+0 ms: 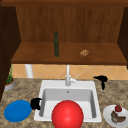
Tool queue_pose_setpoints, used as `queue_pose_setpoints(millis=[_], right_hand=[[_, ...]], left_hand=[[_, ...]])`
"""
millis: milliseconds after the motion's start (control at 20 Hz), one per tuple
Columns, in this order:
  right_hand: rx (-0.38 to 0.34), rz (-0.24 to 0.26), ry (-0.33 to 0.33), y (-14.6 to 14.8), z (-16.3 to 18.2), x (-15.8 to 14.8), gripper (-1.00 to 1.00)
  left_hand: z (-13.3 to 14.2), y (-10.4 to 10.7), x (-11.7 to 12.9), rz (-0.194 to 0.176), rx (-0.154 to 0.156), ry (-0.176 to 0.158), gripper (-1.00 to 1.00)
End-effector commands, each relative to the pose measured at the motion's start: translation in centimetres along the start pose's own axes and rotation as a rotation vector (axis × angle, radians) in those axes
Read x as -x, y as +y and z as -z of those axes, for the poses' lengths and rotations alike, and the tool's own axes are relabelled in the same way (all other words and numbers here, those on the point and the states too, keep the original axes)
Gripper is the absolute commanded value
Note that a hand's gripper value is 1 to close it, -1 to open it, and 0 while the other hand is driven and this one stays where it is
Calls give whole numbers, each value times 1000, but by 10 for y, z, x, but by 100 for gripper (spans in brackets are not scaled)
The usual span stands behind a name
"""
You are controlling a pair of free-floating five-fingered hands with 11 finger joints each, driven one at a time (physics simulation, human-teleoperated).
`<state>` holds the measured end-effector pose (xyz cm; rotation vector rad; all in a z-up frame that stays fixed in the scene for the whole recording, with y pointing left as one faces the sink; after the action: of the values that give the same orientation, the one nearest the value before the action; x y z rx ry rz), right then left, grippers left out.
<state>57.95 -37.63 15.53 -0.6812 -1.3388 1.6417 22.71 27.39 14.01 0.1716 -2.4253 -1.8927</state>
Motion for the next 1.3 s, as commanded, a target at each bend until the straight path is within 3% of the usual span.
queue_pose_setpoints(millis=[0, 300, 550, 1000, 1150, 1250], right_hand=[[13, 25, 1, 15, -23, 16, -100], [17, 28, -3, 36, -55, 35, -100], [39, -83, 56, 36, -78, 10, -100], [55, -103, 124, 40, -91, -40, -100], [85, -108, 113, 49, -107, -53, -100], [104, -107, 139, 53, -121, -56, -100]], left_hand=[[0, 0, 0, 0, 0, 0, 0], [0, 0, 0, 0, 0, 0, 0], [0, 0, 0, 0, 0, 0, 0], [0, 0, 0, 0, 0, 0, 0], [0, 0, 0, 0, 0, 0, 0], [0, 0, 0, 0, 0, 0, 0]])
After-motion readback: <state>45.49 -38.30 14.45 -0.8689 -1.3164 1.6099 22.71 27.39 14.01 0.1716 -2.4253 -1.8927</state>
